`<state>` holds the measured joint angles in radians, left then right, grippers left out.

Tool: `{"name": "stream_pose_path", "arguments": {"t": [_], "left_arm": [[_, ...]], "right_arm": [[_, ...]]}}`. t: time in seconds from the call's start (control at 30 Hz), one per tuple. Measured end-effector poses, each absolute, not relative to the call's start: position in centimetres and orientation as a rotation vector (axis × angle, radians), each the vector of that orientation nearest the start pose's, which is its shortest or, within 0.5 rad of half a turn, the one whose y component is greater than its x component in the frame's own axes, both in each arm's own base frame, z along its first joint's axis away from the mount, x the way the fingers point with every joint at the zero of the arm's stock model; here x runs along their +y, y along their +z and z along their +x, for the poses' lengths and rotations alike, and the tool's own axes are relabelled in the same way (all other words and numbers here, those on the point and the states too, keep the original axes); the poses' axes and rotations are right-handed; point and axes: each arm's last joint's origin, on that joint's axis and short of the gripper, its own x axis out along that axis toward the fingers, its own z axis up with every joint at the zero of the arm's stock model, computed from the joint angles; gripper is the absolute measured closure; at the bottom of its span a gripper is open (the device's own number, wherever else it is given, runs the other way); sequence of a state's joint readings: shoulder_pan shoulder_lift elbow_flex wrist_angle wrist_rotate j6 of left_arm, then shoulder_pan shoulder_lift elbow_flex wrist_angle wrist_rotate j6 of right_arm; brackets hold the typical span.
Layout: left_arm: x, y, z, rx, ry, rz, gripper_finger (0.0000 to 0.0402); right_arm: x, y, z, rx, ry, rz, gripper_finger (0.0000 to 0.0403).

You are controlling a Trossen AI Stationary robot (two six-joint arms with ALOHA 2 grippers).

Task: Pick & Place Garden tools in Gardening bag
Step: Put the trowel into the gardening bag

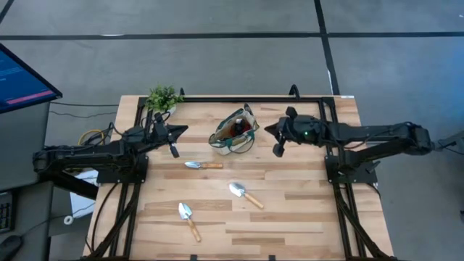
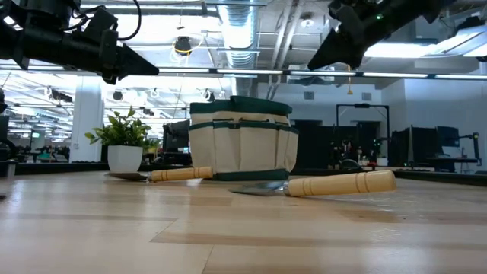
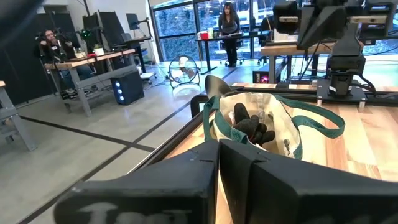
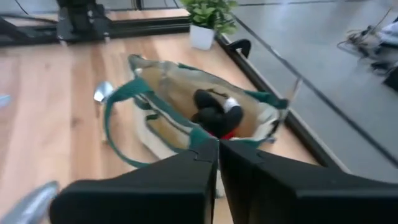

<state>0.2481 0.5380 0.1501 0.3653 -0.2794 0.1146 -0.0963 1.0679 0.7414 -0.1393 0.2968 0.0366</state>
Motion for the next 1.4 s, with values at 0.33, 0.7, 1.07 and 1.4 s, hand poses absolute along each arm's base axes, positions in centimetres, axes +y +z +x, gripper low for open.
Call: {"name": "stream_pose_path", "arguments": {"t": [0.33, 0.7, 1.07, 1.4], "left_arm": [[4.2, 19.9, 13.2, 0.053, 0.526, 0.112, 0.04], [4.2, 20.0, 13.2, 0.053, 0.526, 0.112, 0.04], [4.2, 20.0, 13.2, 0.052, 0.526, 0.112, 0.04], [4.2, 20.0, 13.2, 0.052, 0.526, 0.112, 0.04]], "right_arm": [[-0.3, 24.8, 22.4, 0.478, -0.375, 0.037, 0.0397], [1.2, 23.6, 22.2, 0.425, -0.392, 0.01, 0.0398], [1.6, 23.4, 22.2, 0.443, -0.295, 0.146, 0.04], [2.4, 22.5, 22.8, 0.523, -0.025, 0.211, 0.0402]]}}
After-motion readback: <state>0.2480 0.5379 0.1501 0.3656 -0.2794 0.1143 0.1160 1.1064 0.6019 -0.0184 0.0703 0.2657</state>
